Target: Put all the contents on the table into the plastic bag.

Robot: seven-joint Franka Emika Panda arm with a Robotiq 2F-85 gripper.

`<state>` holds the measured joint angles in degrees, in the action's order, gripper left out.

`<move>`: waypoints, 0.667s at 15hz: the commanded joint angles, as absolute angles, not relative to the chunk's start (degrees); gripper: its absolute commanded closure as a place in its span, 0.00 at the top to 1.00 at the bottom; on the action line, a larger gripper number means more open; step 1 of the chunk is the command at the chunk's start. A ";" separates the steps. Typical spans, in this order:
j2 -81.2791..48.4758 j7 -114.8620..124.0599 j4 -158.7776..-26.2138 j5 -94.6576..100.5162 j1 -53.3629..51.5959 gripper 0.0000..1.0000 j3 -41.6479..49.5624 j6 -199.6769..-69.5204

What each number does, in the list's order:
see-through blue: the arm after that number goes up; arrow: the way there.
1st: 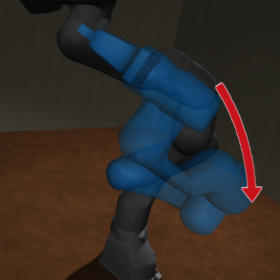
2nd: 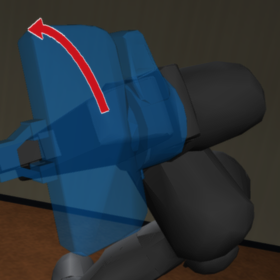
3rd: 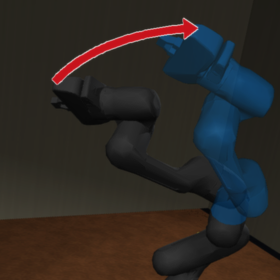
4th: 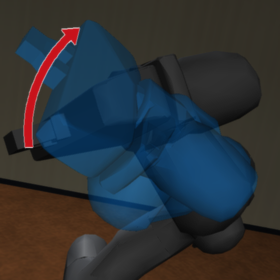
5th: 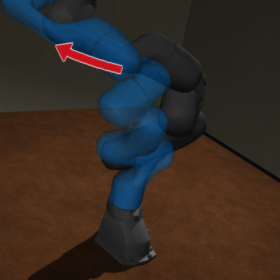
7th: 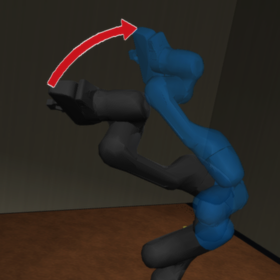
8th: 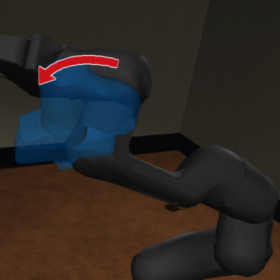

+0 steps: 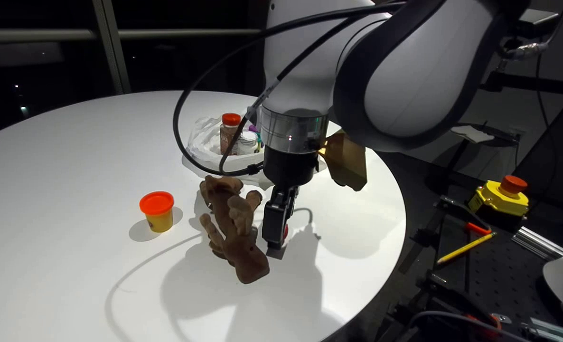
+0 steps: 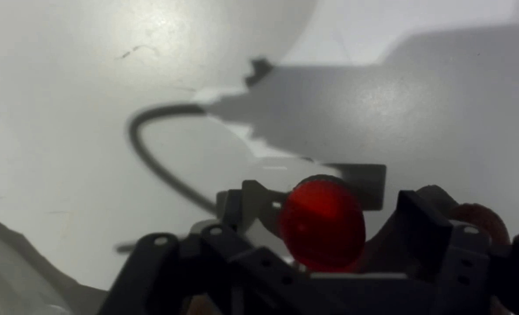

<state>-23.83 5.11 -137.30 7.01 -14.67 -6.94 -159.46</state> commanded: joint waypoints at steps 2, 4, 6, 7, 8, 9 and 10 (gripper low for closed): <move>-24.68 3.88 -136.17 7.54 -14.65 0.75 -6.76 -161.29; -24.88 3.39 -135.90 7.21 -14.35 0.68 -7.01 -161.99; -25.08 3.11 -135.70 7.10 -14.24 0.50 -7.04 -162.49; -25.07 3.10 -135.71 7.13 -14.27 0.42 -6.97 -162.71; -25.00 3.07 -135.69 7.06 -14.21 0.35 -6.95 -162.80; -24.64 3.05 -135.81 6.87 -14.05 0.28 -6.99 -162.48; -24.05 3.27 -136.00 6.71 -13.98 0.24 -6.97 -162.06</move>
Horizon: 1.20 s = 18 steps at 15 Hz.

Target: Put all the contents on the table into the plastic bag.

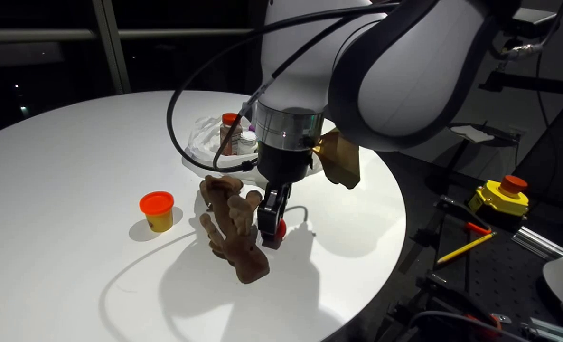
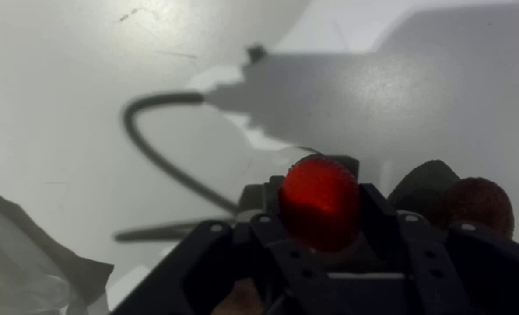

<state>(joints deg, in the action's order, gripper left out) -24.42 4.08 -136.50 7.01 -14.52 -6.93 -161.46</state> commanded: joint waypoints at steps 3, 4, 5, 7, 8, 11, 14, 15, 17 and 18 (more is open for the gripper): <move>-19.63 5.33 -136.71 6.86 -14.29 0.26 -5.48 -158.85; -17.58 5.80 -136.80 6.44 -13.83 0.26 -5.17 -158.04; -15.23 6.90 -136.74 6.72 -13.75 0.26 -4.04 -157.49; -11.69 9.14 -135.85 8.22 -13.43 0.26 -1.46 -155.77; -10.82 10.14 -134.84 9.16 -13.01 0.26 -0.19 -155.01; -10.91 11.93 -131.18 11.39 -10.42 0.25 2.24 -153.34; -14.93 13.30 -127.69 11.27 -7.70 0.25 3.52 -156.27; -16.67 14.78 -126.51 11.90 -7.36 0.25 4.37 -157.27; -20.22 16.57 -124.20 11.43 -6.92 0.24 5.60 -158.69; -21.94 16.49 -123.05 10.55 -6.72 0.24 5.87 -158.69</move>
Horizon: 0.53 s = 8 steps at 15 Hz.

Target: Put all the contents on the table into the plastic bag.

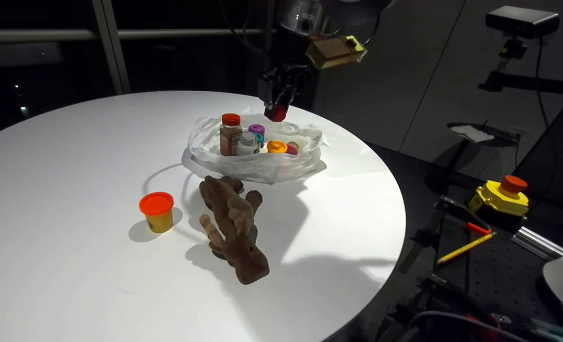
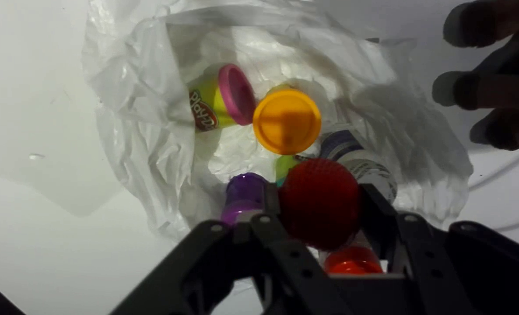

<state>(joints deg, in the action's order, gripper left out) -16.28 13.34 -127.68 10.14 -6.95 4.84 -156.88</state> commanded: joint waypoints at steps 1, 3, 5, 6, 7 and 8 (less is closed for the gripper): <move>-23.65 16.84 -121.89 10.01 -6.70 0.24 6.30 -158.74; -26.59 17.62 -119.72 9.13 -6.67 0.24 6.99 -159.27; -28.10 18.18 -118.53 7.85 -6.50 0.24 7.36 -160.26; -28.88 18.54 -117.92 7.62 -6.67 0.24 7.76 -160.51; -29.53 18.88 -117.26 7.36 -6.80 0.24 8.16 -160.65; -30.11 19.12 -116.74 7.07 -6.91 0.24 8.47 -160.76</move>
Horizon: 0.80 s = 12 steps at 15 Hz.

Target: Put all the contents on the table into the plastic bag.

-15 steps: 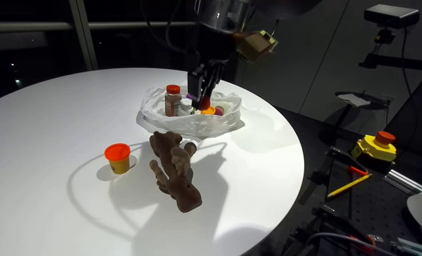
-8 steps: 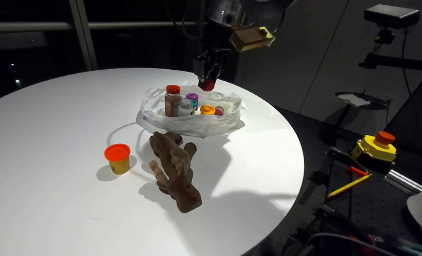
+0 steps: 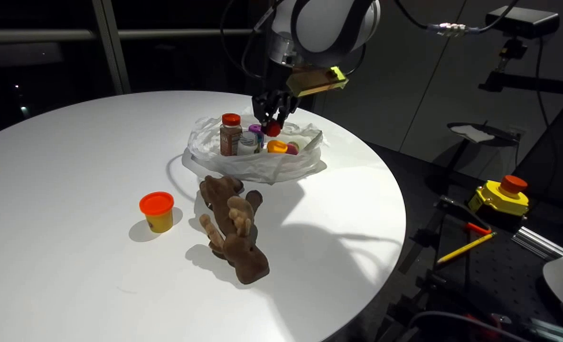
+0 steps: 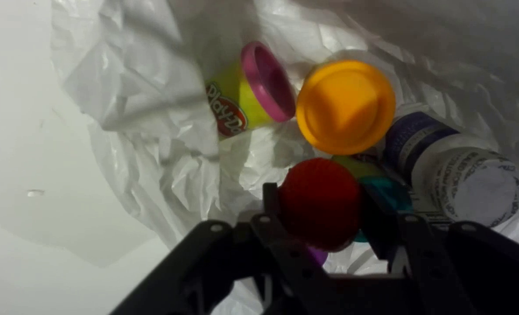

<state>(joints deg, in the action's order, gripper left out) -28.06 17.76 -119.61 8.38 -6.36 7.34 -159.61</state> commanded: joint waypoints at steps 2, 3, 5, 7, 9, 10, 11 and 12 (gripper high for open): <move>-31.20 19.83 -115.78 7.08 -7.38 0.24 9.44 -160.98; -31.67 20.12 -115.36 7.12 -7.54 0.24 9.78 -160.87; -31.94 20.20 -115.27 7.39 -7.79 0.73 10.27 -160.53; -31.17 20.69 -115.98 7.78 -8.48 0.80 10.95 -161.11; -29.03 21.40 -117.82 8.61 -9.94 0.95 11.96 -162.32; -26.95 21.95 -119.58 9.03 -11.18 1.00 12.48 -163.29; -25.56 22.07 -120.69 9.21 -12.04 1.00 12.67 -163.54; -23.15 22.22 -122.27 8.85 -12.98 1.00 12.14 -162.32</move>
